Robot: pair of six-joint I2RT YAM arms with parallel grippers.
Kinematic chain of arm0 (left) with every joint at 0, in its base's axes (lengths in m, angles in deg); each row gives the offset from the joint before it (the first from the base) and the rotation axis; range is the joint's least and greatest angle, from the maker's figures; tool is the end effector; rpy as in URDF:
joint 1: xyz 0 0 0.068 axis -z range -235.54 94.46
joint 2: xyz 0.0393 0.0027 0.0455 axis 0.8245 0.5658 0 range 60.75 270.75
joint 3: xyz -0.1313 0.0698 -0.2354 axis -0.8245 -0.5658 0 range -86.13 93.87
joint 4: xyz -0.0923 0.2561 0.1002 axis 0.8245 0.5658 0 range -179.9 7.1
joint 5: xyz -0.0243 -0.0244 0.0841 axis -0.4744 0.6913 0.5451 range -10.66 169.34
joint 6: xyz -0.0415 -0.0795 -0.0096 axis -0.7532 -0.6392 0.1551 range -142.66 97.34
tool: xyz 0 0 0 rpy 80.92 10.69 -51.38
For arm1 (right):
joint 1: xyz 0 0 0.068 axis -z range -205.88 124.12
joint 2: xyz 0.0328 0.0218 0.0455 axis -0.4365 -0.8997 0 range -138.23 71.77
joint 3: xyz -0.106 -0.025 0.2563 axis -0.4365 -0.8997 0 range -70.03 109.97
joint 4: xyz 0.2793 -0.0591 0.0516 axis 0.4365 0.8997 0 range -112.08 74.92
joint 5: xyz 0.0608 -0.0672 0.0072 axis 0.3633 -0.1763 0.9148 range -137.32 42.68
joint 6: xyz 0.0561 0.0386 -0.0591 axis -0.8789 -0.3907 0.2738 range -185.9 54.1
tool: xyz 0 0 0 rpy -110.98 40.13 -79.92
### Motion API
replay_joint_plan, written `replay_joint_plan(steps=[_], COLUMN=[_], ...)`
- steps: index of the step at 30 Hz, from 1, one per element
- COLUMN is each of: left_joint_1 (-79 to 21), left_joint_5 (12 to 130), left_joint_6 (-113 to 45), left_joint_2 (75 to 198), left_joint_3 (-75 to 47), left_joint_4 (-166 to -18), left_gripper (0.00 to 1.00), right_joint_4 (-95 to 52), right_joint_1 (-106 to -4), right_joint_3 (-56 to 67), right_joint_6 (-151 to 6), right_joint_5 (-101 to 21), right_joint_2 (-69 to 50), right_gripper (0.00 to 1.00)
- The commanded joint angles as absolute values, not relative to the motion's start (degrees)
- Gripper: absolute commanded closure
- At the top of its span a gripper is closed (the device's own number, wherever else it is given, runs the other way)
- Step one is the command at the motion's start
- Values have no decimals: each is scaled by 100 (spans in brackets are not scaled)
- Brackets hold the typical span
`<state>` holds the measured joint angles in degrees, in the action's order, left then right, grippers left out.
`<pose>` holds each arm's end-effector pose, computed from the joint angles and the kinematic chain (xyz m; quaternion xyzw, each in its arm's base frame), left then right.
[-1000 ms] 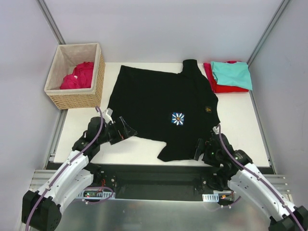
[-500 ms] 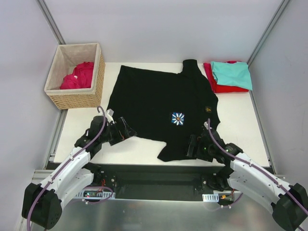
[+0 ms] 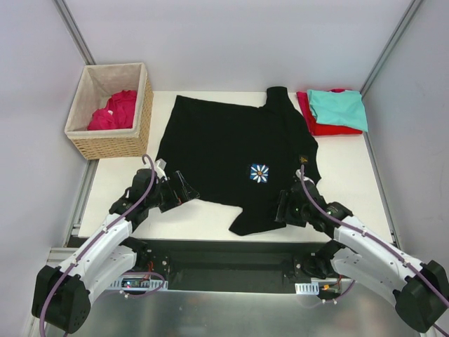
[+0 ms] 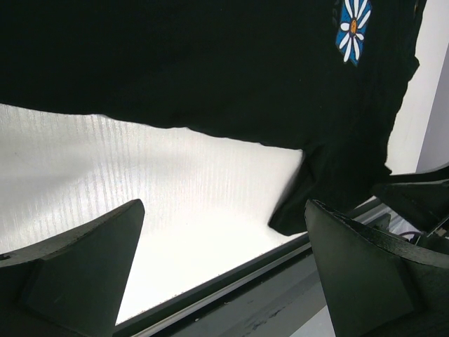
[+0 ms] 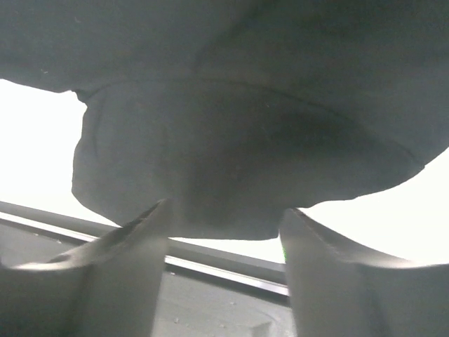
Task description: Fold and stack the t-shirts
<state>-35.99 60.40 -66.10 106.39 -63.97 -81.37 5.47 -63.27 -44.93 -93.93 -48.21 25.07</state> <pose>0.2129 -0.1033 0.1721 -0.1005 0.8606 -0.3724 0.3325 0.1709 0.1290 0.1474 -0.0737 0.9342 0.1824 0.2976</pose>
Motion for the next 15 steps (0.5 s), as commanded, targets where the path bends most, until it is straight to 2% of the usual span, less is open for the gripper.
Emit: replay_joint_plan(steps=[1,3,4,7,15], left_joint_1=[-3559,-3567,-3559,-3559,-3559], left_joint_5=[6124,6124,6132,6141,6132], left_joint_6=[-6502,-6502,-6502,-6502,-6494], left_joint_2=[10566,10496,10478,10469,10548], left_joint_3=[-6283,-6318,-6336,-6371,-6292], left_joint_4=[-8208,-8199,-8199,-8199,-8199], left_gripper=[1,1,1,1,1], right_joint_4=[394,376,376,393,552], right_joint_1=[-6359,-6385,-6394,-6403,-6403], right_joint_3=[-4120,-4129,-4138,-4156,-3770], right_joint_6=[-9297,-9323,-9332,-9376,-9446], right_joint_5=[-4961,-4961,-4952,-5048,-5733], right_joint_2=[2247,2150,2141,2193,1975], right_gripper=[54,63,70,78,83])
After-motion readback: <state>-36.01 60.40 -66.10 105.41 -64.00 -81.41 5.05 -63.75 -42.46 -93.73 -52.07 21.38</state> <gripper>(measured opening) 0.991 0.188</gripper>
